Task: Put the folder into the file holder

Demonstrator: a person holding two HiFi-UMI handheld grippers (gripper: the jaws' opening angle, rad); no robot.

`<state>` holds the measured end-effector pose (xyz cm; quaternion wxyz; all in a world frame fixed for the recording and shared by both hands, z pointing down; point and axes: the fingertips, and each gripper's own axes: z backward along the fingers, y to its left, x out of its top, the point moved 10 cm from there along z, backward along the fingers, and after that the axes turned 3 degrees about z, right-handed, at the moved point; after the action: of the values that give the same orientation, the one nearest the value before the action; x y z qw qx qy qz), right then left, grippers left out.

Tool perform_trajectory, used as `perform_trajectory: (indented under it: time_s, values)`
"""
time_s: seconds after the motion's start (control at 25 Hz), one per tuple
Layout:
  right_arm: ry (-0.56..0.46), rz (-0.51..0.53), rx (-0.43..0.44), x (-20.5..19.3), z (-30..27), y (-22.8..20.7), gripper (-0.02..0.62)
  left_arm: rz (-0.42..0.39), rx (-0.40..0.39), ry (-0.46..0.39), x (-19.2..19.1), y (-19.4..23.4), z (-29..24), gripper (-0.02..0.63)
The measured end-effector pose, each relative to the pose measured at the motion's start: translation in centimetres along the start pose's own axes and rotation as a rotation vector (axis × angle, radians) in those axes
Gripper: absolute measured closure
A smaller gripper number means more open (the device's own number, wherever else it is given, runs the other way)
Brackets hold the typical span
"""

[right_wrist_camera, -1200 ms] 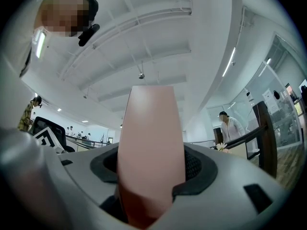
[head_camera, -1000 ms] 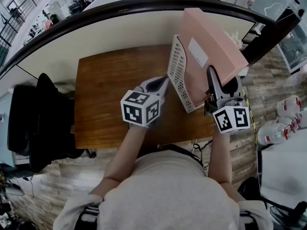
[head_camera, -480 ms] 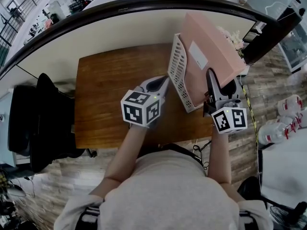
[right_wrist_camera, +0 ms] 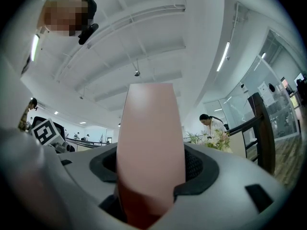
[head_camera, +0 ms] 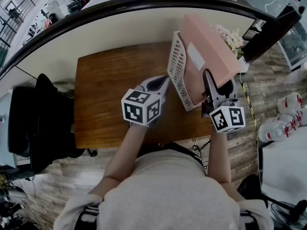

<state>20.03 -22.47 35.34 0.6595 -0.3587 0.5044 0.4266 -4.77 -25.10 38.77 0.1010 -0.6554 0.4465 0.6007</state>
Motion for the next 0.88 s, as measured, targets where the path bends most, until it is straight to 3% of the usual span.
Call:
perform_trajectory:
  time_s: [0.88]
  values:
    - [0.141, 0.014, 0.011, -2.3, 0.6, 1.0, 0.282, 0.035, 0.013, 0.070, -2.4, 0.7, 0.3, 0.595]
